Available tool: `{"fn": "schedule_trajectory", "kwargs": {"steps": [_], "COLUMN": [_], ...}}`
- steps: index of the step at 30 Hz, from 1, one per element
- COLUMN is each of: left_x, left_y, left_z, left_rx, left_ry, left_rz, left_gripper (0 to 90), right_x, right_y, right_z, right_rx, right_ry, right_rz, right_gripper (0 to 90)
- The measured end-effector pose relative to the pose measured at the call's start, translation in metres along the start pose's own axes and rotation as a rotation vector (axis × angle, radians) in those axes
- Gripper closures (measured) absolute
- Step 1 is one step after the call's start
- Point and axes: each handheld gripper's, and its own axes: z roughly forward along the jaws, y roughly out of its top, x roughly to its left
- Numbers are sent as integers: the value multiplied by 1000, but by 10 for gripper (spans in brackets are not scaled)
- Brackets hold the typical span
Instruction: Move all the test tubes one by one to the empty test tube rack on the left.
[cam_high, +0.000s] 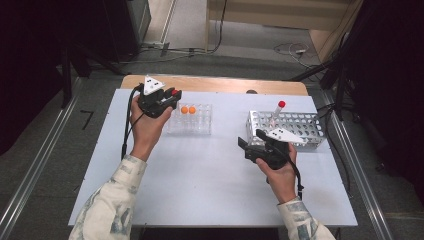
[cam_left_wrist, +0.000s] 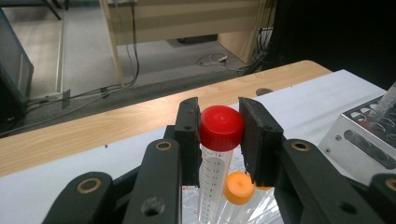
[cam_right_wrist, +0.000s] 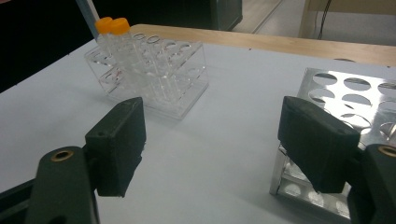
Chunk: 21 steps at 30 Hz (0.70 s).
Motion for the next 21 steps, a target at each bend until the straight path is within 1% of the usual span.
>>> {"fn": "schedule_trajectory", "kwargs": {"steps": [6, 11, 14, 17, 20, 21], "left_x": [-1, 0, 0, 0, -1, 0], "left_y": [-8, -21, -25, -27, -28, -28], "left_z": [4, 11, 12, 12, 11, 10], "left_rx": [21, 46, 58, 62, 62, 58], "left_ry": [0, -3, -6, -13, -21, -22], "left_rz": [2, -18, -22, -28, -39, -41], "left_gripper": [703, 697, 691, 668, 613, 607], "right_x": [-1, 0, 0, 0, 0, -1], "right_y": [0, 0, 0, -1, -1, -1], "right_z": [0, 0, 0, 0, 0, 0], "right_rx": [5, 3, 4, 4, 4, 4], "right_ry": [1, 1, 0, 0, -1, -1], "right_rz": [-3, -2, -4, -4, -5, -5], "right_gripper": [219, 219, 220, 220, 220, 220]}}
